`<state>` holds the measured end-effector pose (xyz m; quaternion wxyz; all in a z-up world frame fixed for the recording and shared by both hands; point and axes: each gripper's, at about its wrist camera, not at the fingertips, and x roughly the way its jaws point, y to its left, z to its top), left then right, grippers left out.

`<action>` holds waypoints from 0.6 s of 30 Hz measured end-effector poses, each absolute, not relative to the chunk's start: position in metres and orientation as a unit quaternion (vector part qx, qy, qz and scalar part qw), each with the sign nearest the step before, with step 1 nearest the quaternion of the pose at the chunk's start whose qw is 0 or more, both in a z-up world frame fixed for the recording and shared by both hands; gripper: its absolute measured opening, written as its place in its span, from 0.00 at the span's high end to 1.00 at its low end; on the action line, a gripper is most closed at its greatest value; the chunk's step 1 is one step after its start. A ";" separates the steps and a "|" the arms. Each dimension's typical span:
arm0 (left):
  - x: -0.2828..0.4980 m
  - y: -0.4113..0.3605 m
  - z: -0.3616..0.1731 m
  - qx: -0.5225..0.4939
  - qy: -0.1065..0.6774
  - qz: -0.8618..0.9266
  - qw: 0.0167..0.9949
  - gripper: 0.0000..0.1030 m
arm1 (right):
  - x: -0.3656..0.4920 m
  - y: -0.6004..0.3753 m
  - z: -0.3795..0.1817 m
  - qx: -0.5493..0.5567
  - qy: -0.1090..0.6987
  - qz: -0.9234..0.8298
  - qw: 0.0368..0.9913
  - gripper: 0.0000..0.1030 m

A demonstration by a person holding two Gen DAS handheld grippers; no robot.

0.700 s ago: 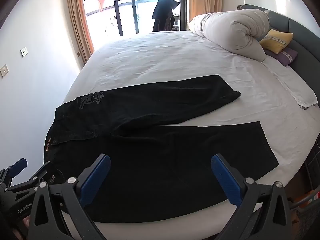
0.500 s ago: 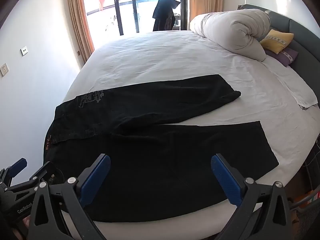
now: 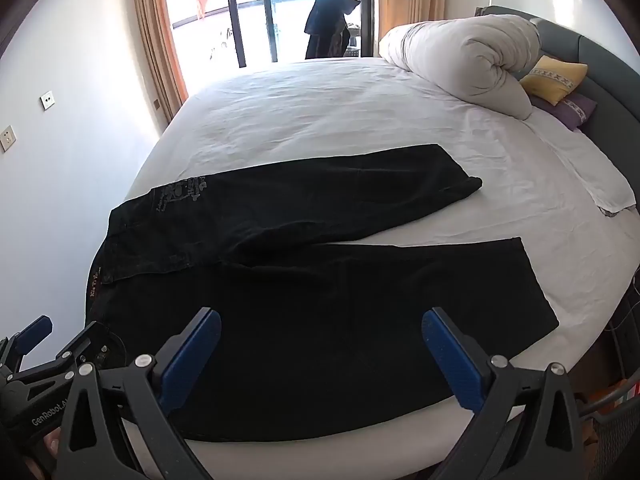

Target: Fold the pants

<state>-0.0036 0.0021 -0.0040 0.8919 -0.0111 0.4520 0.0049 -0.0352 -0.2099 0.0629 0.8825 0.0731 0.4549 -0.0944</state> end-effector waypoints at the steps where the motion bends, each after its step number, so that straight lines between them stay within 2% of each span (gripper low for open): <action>1: -0.003 0.002 -0.004 -0.011 0.452 0.005 0.892 0.00 | -0.035 -0.210 0.063 0.073 0.455 -0.094 0.882 0.00; 18: -0.003 0.002 -0.008 -0.013 0.454 0.005 0.891 0.00 | -0.039 -0.208 0.057 0.072 0.460 -0.092 0.880 0.00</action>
